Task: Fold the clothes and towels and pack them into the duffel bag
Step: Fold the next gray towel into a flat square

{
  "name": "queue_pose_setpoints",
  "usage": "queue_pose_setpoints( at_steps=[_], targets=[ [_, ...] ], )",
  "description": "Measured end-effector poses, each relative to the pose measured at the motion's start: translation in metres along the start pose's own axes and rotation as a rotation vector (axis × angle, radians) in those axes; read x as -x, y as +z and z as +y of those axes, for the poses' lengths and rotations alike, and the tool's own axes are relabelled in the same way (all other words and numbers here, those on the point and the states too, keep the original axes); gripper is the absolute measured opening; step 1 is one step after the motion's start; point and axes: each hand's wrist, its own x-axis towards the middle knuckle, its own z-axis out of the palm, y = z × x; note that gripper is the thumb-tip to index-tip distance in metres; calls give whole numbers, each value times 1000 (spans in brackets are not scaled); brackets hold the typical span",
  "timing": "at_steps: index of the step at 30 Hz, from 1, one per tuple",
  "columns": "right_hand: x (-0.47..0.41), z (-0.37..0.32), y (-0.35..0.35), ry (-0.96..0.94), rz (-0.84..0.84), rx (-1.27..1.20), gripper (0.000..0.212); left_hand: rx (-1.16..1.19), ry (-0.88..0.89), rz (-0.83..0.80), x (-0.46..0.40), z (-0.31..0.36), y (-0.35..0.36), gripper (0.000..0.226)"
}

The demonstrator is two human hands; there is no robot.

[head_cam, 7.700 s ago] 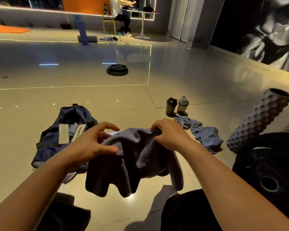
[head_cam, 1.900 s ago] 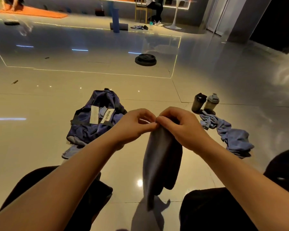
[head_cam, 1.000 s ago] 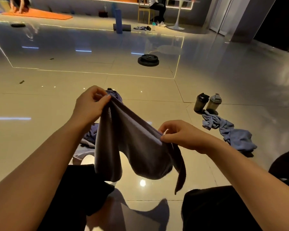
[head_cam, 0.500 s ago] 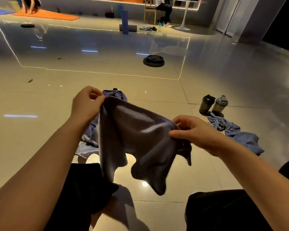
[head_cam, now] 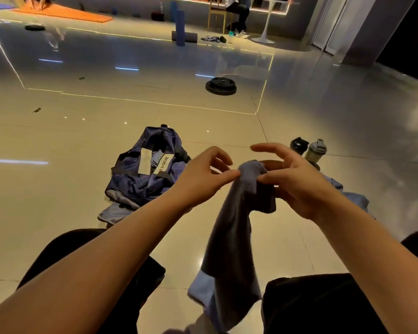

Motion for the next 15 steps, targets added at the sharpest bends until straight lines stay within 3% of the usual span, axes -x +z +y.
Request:
queue_pose_setpoints(
  at_steps=[4, 9, 15],
  targets=[
    [-1, 0, -2, -17, 74, -113, 57, -2, 151, 23, 5, 2, 8, 31],
    [-4, -3, -3, -28, 190, -303, 44, -444, 459, 110, 26, -17, 40, 60],
    [-5, 3, 4, -60, 231, -258, 28, -364, 454, 228, 13, -13, 38, 20]
  ],
)
